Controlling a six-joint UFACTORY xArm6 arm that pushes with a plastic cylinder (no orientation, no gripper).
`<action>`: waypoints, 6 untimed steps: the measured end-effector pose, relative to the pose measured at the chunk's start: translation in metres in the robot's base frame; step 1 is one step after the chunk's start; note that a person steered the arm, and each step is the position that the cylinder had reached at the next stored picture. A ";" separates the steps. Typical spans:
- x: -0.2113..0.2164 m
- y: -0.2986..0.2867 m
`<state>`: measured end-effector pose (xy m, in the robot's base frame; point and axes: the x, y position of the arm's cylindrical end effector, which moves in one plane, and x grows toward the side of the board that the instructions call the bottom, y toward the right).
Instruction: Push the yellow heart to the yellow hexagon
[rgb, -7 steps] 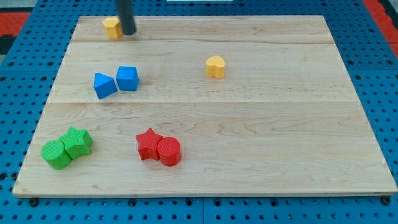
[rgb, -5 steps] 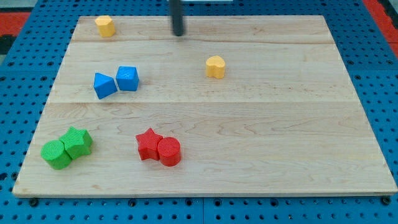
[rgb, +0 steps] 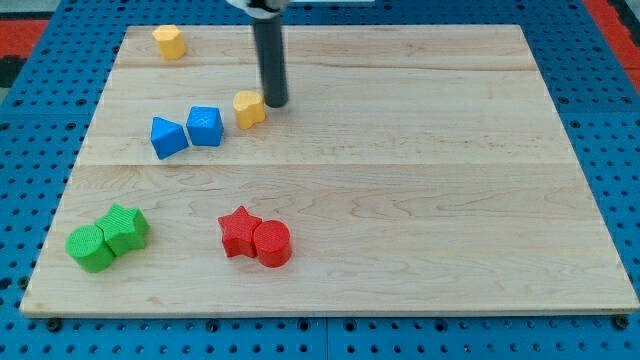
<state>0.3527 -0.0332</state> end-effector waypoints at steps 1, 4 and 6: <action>0.035 0.009; -0.062 -0.108; -0.053 -0.143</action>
<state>0.2998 -0.1762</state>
